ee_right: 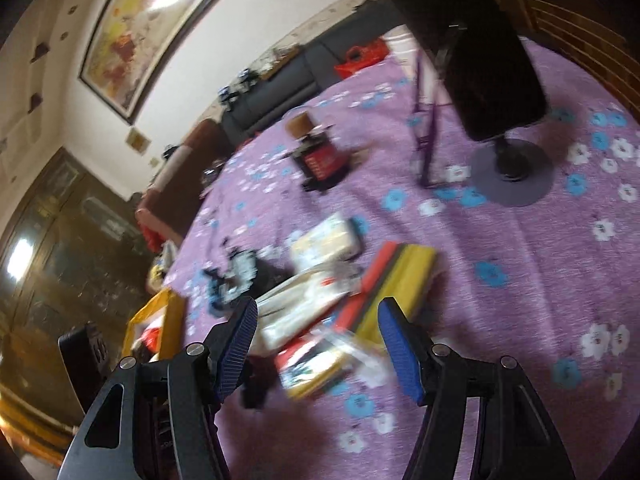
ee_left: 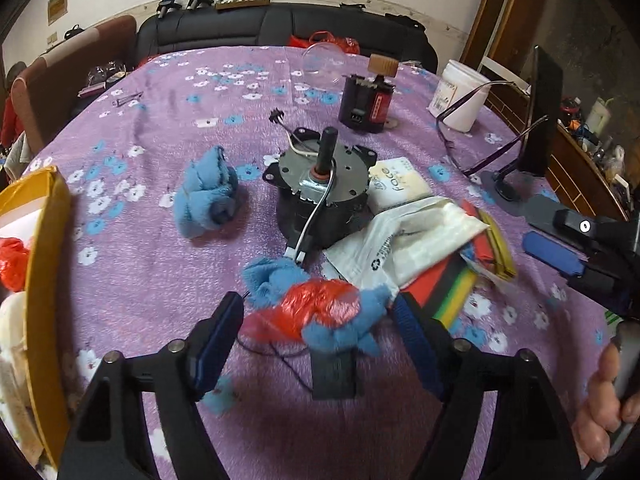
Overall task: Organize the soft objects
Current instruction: 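Grasp the blue towel with red bag with the left gripper while the right gripper grasps the bagged sponges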
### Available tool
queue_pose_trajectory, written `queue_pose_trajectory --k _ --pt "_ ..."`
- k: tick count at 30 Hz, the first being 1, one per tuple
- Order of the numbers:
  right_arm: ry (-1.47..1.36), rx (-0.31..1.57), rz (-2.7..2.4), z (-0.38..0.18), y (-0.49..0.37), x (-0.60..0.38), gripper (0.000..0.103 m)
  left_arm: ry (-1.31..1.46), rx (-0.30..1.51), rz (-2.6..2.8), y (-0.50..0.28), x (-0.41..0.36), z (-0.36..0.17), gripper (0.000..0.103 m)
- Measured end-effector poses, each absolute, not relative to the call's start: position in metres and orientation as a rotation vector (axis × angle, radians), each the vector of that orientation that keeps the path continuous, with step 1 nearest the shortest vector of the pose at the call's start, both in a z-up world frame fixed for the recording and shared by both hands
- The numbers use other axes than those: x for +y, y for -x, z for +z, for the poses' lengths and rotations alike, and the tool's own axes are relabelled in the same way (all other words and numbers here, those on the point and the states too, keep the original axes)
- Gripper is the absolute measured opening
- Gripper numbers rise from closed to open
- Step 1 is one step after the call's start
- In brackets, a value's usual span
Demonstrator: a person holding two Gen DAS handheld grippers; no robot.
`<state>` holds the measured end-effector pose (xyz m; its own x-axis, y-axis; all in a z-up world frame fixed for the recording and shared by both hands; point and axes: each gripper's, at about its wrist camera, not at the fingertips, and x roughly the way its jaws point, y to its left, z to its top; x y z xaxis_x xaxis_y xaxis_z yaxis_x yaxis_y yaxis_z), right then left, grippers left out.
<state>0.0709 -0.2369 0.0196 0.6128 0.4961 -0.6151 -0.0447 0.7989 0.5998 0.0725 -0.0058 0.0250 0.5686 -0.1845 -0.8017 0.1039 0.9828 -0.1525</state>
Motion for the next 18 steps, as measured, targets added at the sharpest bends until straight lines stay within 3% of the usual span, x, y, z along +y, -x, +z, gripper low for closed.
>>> queue_pose_trajectory --k 2,3,11,16,18 --pt "-0.564 0.862 0.285 0.017 -0.074 -0.244 0.067 0.091 0.962 -0.166 -0.073 -0.006 0.021 0.044" --pt "-0.554 0.863 0.261 0.015 -0.076 -0.247 0.067 0.092 0.957 -0.157 -0.072 -0.005 0.022 0.042" --pt "-0.515 0.956 0.237 -0.012 -0.097 -0.245 0.067 0.142 0.891 -0.174 -0.025 0.027 0.038 0.041" --pt "-0.329 0.936 0.216 -0.01 -0.096 -0.218 0.068 0.109 0.865 -0.179 0.015 0.032 0.033 0.041" --pt "-0.261 0.937 0.198 -0.011 -0.093 -0.213 0.052 0.091 0.864 -0.184 0.027 0.03 0.026 0.041"
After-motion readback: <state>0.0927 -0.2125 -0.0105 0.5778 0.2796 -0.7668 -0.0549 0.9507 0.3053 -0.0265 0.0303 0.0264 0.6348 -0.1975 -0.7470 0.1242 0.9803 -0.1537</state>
